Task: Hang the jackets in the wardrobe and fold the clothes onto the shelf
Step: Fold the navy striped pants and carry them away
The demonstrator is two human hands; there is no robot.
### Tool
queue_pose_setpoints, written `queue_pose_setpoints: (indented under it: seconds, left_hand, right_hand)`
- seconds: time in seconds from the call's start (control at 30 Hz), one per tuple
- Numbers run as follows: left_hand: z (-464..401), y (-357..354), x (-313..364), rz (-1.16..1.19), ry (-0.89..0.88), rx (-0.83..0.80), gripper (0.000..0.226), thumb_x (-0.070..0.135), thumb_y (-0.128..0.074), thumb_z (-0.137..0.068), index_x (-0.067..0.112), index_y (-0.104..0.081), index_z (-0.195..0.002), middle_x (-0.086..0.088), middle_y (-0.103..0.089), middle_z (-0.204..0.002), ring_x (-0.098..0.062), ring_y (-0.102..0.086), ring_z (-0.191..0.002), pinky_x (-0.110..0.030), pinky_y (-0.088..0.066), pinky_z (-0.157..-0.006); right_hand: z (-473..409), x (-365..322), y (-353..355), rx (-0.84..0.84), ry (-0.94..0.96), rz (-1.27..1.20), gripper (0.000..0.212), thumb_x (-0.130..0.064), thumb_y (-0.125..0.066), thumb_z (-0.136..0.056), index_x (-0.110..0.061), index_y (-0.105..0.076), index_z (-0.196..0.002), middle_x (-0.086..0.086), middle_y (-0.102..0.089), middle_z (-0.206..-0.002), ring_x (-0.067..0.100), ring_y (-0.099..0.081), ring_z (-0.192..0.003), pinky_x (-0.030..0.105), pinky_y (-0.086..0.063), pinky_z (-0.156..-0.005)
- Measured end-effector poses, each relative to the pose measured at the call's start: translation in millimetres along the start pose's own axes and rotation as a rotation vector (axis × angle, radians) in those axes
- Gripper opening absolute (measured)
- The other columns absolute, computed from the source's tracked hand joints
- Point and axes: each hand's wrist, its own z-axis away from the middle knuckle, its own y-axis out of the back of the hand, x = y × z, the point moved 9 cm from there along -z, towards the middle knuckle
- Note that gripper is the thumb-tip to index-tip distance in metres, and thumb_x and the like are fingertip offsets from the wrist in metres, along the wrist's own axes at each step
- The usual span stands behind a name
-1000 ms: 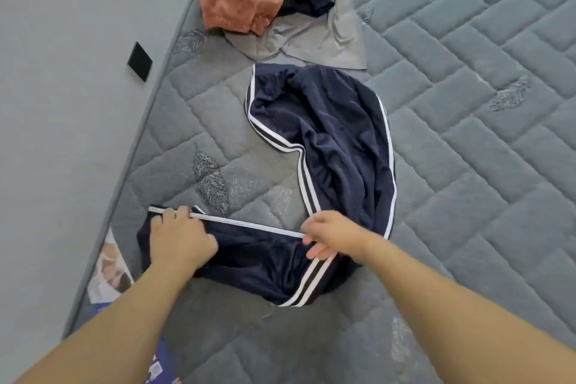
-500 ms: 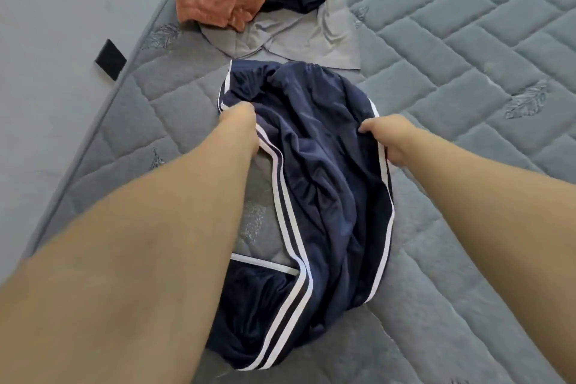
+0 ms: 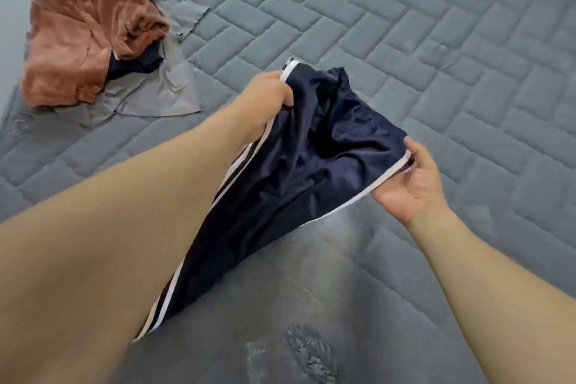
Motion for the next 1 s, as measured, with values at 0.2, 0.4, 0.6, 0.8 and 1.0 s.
queue_pose_setpoints:
  seconds: [0.2,0.4,0.6,0.8,1.0]
  left_hand:
    - [-34.3,-148.7,93.5,-0.205,-0.113,-0.048,0.024,0.003,-0.048,-0.058,0.009,-0.055,-0.080,-0.012,-0.050,-0.079,-0.025,-0.048,-0.077,-0.036,-0.041,-0.064]
    - [-81.5,-274.1,28.9,-1.258,-0.176,0.097,0.057,0.031,-0.048,-0.091,0.016,-0.035,-0.144,-0.015,-0.038,-0.146,-0.037,-0.035,-0.137,-0.055,-0.028,-0.109]
    - [-19.6,-299.7,-160.3,-1.484,0.037,-0.228,0.067,0.034,-0.042,-0.093,0.030,-0.014,-0.154,-0.002,-0.014,-0.161,-0.030,-0.017,-0.147,-0.065,-0.011,-0.115]
    - [38.9,-166.6,-215.4,-1.248,0.280,-0.013,0.059,0.034,-0.048,-0.093,0.021,-0.029,-0.147,-0.005,-0.030,-0.151,-0.032,-0.032,-0.138,-0.054,-0.036,-0.105]
    - [86.3,-42.2,-236.1,-1.316,0.446,0.154,0.035,0.028,-0.050,-0.089,0.015,-0.043,-0.121,-0.010,-0.048,-0.128,-0.035,-0.048,-0.118,-0.047,-0.045,-0.093]
  right_hand:
    - [66.4,-139.8,130.5,0.201,0.216,-0.073,0.034,-0.033,-0.051,-0.097,-0.015,-0.069,-0.120,0.010,-0.068,-0.123,0.030,-0.066,-0.111,0.044,-0.058,-0.084]
    - [96.4,-211.4,311.6,0.950,0.234,0.183,0.045,-0.023,-0.056,-0.098,-0.017,-0.042,-0.140,0.001,-0.062,-0.116,0.020,-0.062,-0.077,0.033,-0.055,-0.070]
    - [80.6,-152.6,331.2,1.052,0.201,1.071,0.057,-0.021,-0.055,-0.089,-0.012,-0.042,-0.143,0.008,-0.039,-0.150,0.031,-0.047,-0.129,0.043,-0.038,-0.103]
    - [26.4,-78.2,213.9,0.397,0.365,1.771,0.048,-0.021,-0.052,-0.094,-0.011,-0.047,-0.140,0.009,-0.039,-0.151,0.026,-0.033,-0.139,0.037,-0.025,-0.114]
    - [-20.0,15.2,96.9,-0.074,0.286,1.990,0.047,-0.019,-0.040,-0.098,-0.028,-0.037,-0.144,0.012,-0.061,-0.123,0.035,-0.056,-0.110,0.041,-0.041,-0.088]
